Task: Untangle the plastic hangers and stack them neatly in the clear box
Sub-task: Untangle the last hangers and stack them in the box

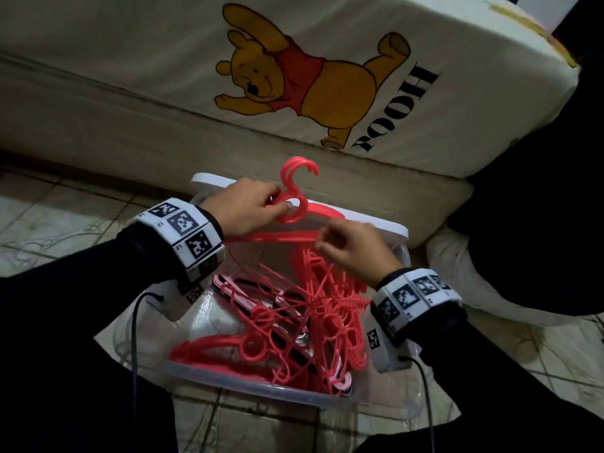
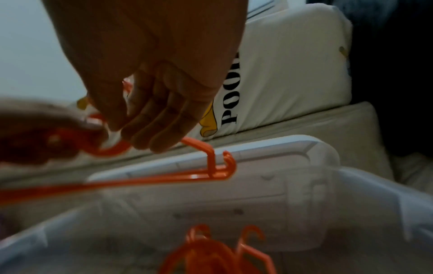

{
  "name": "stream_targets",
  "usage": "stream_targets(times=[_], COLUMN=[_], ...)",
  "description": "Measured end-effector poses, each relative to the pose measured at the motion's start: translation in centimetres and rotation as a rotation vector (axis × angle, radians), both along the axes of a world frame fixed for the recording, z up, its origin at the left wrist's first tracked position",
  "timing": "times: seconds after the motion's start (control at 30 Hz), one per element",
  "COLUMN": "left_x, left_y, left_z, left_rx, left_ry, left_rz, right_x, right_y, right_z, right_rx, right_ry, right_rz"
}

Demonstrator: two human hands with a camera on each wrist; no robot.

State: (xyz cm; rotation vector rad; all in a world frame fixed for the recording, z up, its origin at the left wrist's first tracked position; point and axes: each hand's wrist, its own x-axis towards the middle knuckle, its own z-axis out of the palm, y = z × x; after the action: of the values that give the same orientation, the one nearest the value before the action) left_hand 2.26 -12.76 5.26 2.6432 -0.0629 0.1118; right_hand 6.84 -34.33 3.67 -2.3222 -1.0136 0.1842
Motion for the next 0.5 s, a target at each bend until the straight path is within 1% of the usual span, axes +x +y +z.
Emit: stream_targets(times=[0.07, 0.13, 0.23, 0.27, 0.33, 0.4, 0.5], left_x=[0.0, -0.1, -0.1, -0.1, -0.1, 0.0, 0.1], left_y=[0.2, 0.4, 0.6, 0.6, 0.8, 1.1, 1.3], left_z=[0.1, 0.1, 0.0, -0.1, -0.2, -0.3, -0.4], left_rx=[0.000, 0.037, 0.043, 0.039, 0.040, 0.042, 0.052], left_ry=[-0.013, -0.013, -0.022, -0.020, -0.015, -0.010, -0.007], left_rz=[0.016, 0.029, 0.039, 0.038, 0.036, 0.044, 0.052], right_x=[-0.4, -1.1, -2.1, -2.3, -2.2, -1.7, -1.1], right_y=[0.2, 0.5, 0.8, 0.9, 0.7, 0.1, -0.6], right_z=[-1.6, -3.0, -4.4, -4.4, -4.1, -3.4, -3.1], right_rx=[-0.287, -0.548, -0.813, -0.870, -0.920, -0.960, -1.054], right_ry=[-0.001, -0.045, -0.156, -0.170, -0.159, -0.115, -0.026], right_rz=[0.091, 0.135, 0.211, 0.219, 0.196, 0.172, 0.187])
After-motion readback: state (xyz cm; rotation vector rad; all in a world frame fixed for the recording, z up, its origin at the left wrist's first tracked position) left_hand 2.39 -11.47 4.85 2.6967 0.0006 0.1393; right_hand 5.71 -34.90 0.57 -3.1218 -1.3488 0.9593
